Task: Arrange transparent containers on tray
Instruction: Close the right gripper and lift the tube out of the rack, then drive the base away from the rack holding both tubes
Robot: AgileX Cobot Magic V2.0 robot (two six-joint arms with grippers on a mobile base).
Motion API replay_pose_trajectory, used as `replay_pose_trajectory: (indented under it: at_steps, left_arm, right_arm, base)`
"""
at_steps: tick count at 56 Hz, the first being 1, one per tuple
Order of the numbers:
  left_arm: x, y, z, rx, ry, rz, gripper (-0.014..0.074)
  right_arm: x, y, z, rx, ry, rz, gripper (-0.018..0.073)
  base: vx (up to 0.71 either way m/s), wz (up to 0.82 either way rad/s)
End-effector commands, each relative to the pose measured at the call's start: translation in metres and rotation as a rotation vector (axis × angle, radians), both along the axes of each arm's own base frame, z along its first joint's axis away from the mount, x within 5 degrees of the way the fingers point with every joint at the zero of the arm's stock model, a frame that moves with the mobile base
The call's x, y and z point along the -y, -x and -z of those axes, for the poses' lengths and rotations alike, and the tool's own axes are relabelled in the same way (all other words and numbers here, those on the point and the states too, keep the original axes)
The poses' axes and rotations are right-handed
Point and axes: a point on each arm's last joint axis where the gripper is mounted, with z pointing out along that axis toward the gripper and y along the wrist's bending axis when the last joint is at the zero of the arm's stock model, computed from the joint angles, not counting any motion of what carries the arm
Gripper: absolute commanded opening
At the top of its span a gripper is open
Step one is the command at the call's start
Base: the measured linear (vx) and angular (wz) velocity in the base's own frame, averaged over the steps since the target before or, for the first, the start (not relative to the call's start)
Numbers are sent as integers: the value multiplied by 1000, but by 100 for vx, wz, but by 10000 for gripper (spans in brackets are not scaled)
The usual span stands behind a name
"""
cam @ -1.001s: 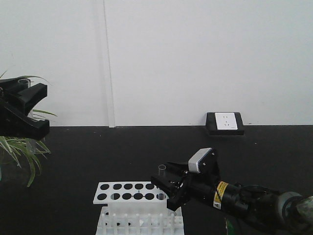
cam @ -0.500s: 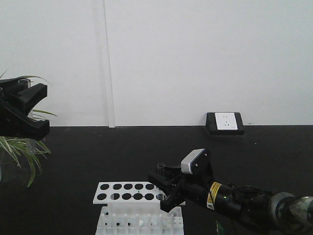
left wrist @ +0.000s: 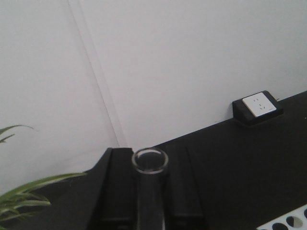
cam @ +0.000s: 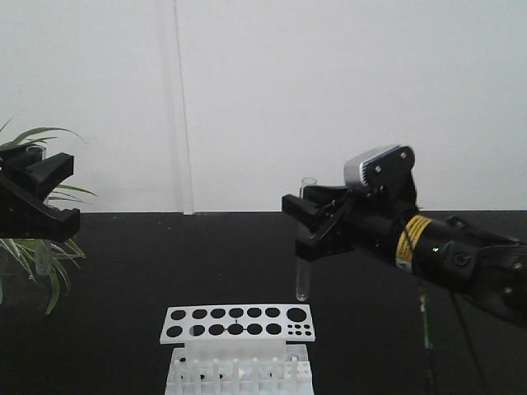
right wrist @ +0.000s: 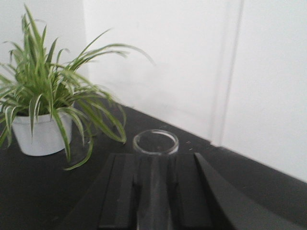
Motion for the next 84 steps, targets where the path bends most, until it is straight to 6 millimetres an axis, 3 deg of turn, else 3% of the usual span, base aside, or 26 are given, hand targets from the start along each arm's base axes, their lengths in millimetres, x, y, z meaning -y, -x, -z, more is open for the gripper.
replay_pose_trajectory:
  at_steps: [1, 11, 19, 33, 43, 84]
  left_arm:
    - [1, 8, -18, 57, 67, 18, -1]
    - [4, 10, -9, -49, 84, -5, -1]
    - [13, 24, -10, -33, 29, 49, -1]
    - [17, 54, 5, -29, 20, 126, -1]
    - [16, 56, 11, -48, 15, 121, -1]
    - [16, 54, 13, -57, 12, 119, -1]
  right_arm:
    - [13, 30, -51, 74, -12, 33, -13]
    - [27, 74, -81, 54, 58, 55, -13]
    - [41, 108, -73, -41, 32, 95, -13]
    - [68, 150, -62, 17, 22, 249, -13]
    - [73, 161, -67, 52, 9, 272, -13]
    - [72, 160, -67, 49, 11, 272, -13]
  base:
    - [0, 0]
    - [0, 0]
    - [0, 0]
    - [0, 0]
    - [0, 0]
    - [0, 0]
